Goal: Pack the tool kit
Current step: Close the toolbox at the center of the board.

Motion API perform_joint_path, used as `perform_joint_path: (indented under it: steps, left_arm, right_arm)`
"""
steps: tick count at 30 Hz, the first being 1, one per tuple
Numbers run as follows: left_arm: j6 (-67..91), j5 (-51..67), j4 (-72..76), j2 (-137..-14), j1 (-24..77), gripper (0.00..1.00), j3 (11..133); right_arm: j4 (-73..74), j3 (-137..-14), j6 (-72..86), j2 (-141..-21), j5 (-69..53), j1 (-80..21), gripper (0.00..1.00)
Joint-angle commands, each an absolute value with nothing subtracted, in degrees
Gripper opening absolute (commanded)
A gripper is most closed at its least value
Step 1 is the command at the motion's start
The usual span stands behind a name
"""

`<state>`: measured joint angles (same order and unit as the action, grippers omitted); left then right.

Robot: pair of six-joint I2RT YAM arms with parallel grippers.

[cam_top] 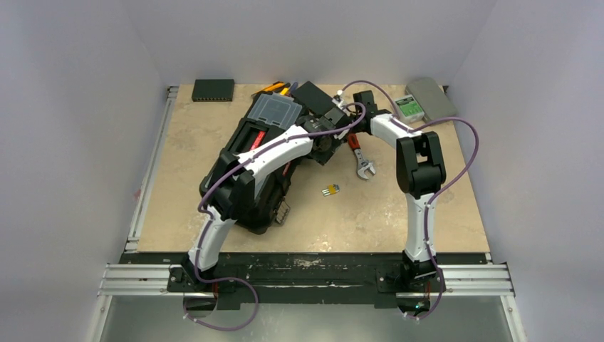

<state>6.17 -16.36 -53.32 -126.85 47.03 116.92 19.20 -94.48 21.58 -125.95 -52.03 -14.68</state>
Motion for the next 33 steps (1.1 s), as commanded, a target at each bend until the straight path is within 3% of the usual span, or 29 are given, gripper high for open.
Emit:
perform_joint_path:
  steps: [1, 13, 25, 26, 31, 33]
  left_arm:
    - [4.33, -18.9, -51.23, -127.42, 46.07, 0.37, 119.68]
    - [6.55, -16.99, -52.69, -125.32, 45.33, 0.0, 120.51]
    - [12.61, -1.58, -52.08, -120.46, 41.17, 0.0, 119.24]
    - [12.79, -1.54, -52.38, -120.27, 40.9, 0.0, 119.26]
    - [13.09, -1.88, -52.89, -119.2, 40.43, 0.0, 119.21]
    - [13.1, -2.09, -53.0, -118.7, 40.47, 0.0, 119.27]
  right_arm:
    - [22.11, -94.39, 21.62, -120.93, -56.43, -16.25, 0.0]
    - [23.31, -93.6, 22.47, -118.85, -49.7, -15.8, 0.0]
    - [9.84, -78.55, 31.77, -110.41, -41.13, -11.42, 0.05]
    - [8.34, -77.15, 32.38, -109.87, -41.18, -11.44, 0.08]
    - [-8.12, -65.84, 41.99, -106.84, -44.06, -11.45, 0.51]
    - [-16.71, -61.15, 47.1, -106.3, -44.85, -11.55, 0.59]
